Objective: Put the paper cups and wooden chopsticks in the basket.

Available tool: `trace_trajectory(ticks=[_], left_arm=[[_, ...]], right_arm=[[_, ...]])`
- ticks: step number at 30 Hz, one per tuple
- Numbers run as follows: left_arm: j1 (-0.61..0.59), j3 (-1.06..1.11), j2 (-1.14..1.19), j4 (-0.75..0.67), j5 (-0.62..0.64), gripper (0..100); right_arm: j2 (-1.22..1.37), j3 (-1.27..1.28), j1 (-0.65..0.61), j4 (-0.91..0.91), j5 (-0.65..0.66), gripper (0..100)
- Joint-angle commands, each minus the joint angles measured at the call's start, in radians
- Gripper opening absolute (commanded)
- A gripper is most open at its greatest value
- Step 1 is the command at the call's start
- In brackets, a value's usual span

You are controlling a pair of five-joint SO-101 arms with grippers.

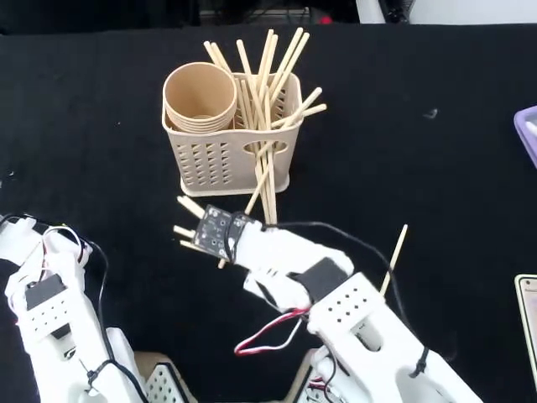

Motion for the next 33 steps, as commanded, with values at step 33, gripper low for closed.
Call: trace_trajectory(ticks=[33], left_arm=[[0.013,-0.045,-0.021,-0.015,0.009,9]], right_arm=[[-0.024,0.176,0.014,0.002,0.029,8.1]])
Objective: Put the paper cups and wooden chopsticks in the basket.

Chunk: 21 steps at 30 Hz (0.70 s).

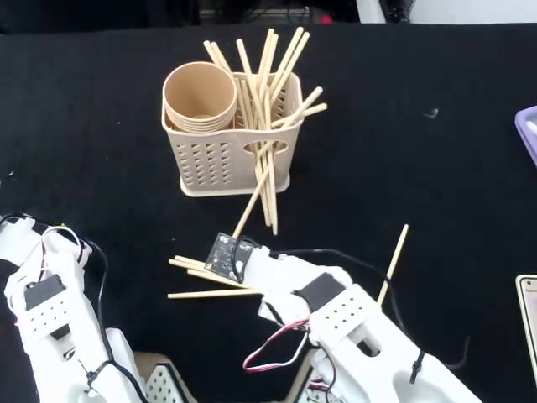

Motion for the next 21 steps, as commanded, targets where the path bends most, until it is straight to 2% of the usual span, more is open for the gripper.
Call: trace_trajectory(ticks=[1,3,5,9,17,21], left_arm=[[0.013,-0.045,-0.021,-0.015,0.009,9],[0.013,-0.045,-0.021,-0.015,0.009,9],[0.013,-0.045,-0.021,-0.015,0.009,9],[0.013,-0.045,-0.021,-0.015,0.009,9],[0.015,-0.045,-0.020,-0.018,0.009,9],[0.015,-0.045,-0.020,-0.018,0.009,9]], right_arm=[[-0.021,-0.004,0.008,0.008,0.051,7.8],[-0.022,0.005,0.008,0.009,0.072,6.7],[-0.030,-0.004,0.012,0.009,0.072,0.8],[-0.033,-0.108,0.014,0.064,0.072,1.1],[-0.183,-0.433,0.012,0.348,0.011,1.1],[-0.286,-0.487,0.012,0.347,0.003,1.1]])
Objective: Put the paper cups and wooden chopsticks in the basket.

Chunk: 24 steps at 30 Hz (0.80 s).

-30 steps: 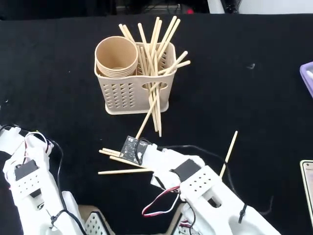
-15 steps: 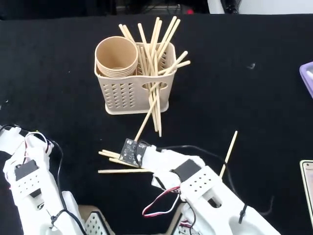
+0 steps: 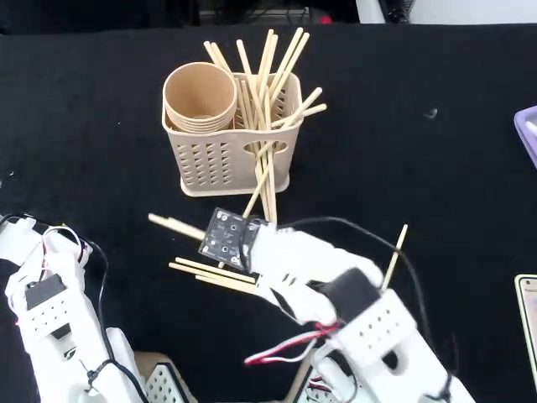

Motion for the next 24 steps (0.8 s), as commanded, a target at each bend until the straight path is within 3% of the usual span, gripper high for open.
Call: trace_trajectory(ticks=[1,6,14,24], left_arm=[[0.015,-0.045,-0.020,-0.018,0.009,9],[0.015,-0.045,-0.017,-0.018,0.009,9],[0.016,-0.045,-0.015,-0.020,0.009,9],[0.068,-0.028,-0.023,-0.023,0.008,9]], right_arm=[[-0.102,-0.090,0.012,-0.023,-0.025,1.1],[-0.183,-0.120,0.014,-0.285,-0.212,1.1],[-0.176,-0.116,0.124,-0.830,-0.358,1.1],[0.214,-0.125,0.161,-1.376,-0.414,1.1]])
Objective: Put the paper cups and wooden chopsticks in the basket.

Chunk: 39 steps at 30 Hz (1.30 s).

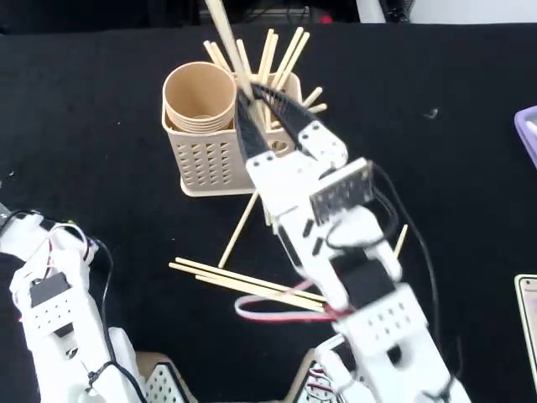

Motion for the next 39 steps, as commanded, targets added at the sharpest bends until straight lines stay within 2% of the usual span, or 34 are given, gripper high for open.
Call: trace_trajectory(ticks=[1,4,7,12,16,19,28,33,37,39], left_arm=[[0.019,-0.028,-0.018,-0.017,0.008,9],[0.019,-0.027,-0.018,-0.017,0.008,9],[0.019,-0.027,-0.018,-0.017,0.006,9],[0.019,-0.027,-0.018,-0.017,0.006,9],[0.019,-0.027,-0.018,-0.017,0.006,9],[0.019,-0.027,-0.018,-0.017,0.006,9],[0.019,-0.027,-0.018,-0.018,0.006,9],[0.019,-0.027,-0.018,-0.018,0.006,9],[0.019,-0.027,-0.018,-0.018,0.006,9],[0.019,-0.027,-0.018,-0.018,0.006,9]], right_arm=[[0.170,-0.053,0.012,-0.212,-0.008,1.1],[0.291,-0.054,0.012,-0.367,-0.008,1.1],[0.395,-0.085,0.029,-0.439,-0.008,1.1],[0.541,-0.191,0.107,-0.440,-0.017,1.1],[0.607,-0.213,0.163,-0.436,-0.137,1.1],[0.621,-0.194,0.183,-0.433,-0.180,1.1],[0.621,-0.160,0.181,-0.292,-0.181,1.6],[0.613,-0.162,0.181,-0.272,-0.183,2.0],[0.613,-0.159,0.180,-0.272,-0.183,12.7],[0.613,-0.156,0.180,-0.270,-0.183,14.8]])
